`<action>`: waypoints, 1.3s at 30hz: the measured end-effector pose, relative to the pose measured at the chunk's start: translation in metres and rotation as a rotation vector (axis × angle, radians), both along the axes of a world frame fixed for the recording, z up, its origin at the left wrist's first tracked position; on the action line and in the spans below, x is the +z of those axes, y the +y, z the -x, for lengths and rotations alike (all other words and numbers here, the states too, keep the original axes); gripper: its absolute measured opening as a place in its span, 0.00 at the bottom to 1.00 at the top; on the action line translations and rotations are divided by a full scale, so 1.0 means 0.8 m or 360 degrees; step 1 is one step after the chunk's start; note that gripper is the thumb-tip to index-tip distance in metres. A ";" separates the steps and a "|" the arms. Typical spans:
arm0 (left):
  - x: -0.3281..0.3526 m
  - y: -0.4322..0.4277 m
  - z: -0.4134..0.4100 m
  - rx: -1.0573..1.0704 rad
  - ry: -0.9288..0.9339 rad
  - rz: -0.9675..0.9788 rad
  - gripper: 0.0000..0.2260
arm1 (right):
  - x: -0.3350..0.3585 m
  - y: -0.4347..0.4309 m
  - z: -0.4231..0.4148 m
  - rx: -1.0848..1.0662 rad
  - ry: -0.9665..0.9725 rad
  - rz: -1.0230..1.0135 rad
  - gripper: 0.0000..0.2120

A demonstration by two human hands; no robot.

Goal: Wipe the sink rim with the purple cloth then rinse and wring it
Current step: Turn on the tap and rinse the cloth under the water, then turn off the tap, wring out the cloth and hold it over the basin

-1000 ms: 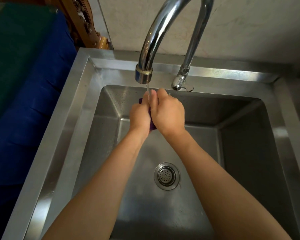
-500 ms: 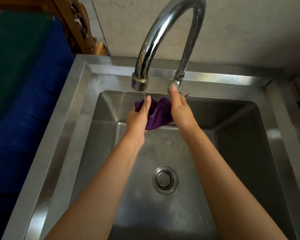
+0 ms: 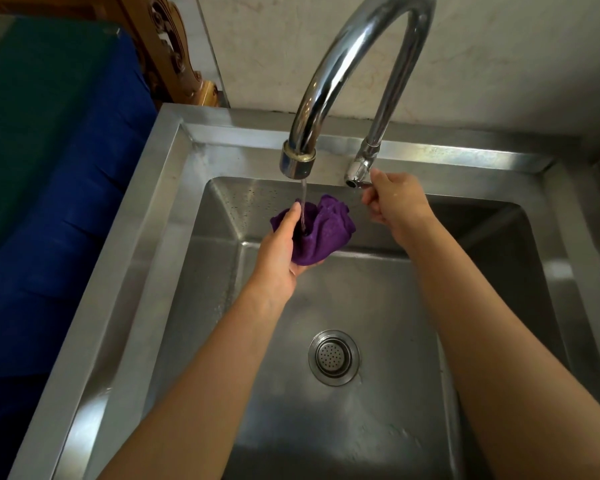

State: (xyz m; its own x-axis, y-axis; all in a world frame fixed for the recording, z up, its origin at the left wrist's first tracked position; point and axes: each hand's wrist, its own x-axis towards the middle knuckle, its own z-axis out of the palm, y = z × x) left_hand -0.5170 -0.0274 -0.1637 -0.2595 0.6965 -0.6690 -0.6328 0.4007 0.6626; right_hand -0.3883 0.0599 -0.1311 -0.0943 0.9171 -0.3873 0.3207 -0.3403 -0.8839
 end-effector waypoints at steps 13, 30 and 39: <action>-0.012 -0.009 0.004 -0.0039 -0.0086 -0.0099 0.10 | -0.031 -0.010 -0.013 -0.0108 0.0691 0.0114 0.18; -0.028 -0.051 0.017 -0.0129 0.0329 -0.0342 0.10 | -0.052 -0.111 0.005 0.0232 0.0362 0.0071 0.13; -0.012 -0.053 -0.015 -0.0104 0.0357 -0.0041 0.23 | -0.056 -0.140 0.011 0.0916 -0.0013 -0.0906 0.31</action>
State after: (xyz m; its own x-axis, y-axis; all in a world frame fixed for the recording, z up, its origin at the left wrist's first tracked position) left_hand -0.5053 -0.0695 -0.1734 -0.3534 0.7329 -0.5814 -0.4420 0.4169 0.7942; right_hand -0.3970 -0.0521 -0.1760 -0.6109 0.7823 0.1218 0.3155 0.3816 -0.8688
